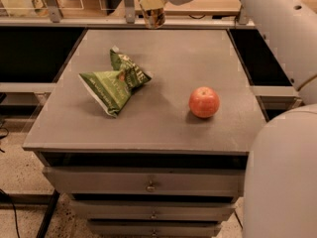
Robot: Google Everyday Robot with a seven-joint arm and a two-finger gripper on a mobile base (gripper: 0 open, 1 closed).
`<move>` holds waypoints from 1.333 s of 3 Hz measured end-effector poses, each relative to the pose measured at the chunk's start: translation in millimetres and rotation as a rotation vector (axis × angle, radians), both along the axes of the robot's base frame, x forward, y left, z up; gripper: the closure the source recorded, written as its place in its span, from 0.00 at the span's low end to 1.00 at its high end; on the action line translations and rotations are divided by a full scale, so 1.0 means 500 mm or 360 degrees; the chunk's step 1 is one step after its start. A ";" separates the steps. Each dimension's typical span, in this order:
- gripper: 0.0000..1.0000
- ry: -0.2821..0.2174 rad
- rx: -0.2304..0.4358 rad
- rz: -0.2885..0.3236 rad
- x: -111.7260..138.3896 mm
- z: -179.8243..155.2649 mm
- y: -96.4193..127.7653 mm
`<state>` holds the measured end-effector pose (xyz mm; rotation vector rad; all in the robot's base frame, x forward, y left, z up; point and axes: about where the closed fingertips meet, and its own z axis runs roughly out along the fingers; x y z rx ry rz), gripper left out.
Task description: Knock orange can over
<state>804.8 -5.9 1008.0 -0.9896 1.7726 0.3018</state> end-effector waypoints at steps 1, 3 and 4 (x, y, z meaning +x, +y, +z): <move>1.00 0.0052 -0.0164 -0.0047 -0.027 -0.003 -0.057; 1.00 0.0196 -0.0525 -0.0131 -0.091 -0.011 -0.186; 1.00 0.0334 -0.0673 -0.0129 -0.144 -0.038 -0.247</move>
Offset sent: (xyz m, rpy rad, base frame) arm -0.0428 -0.1096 0.0073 -0.3793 0.1177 -0.1078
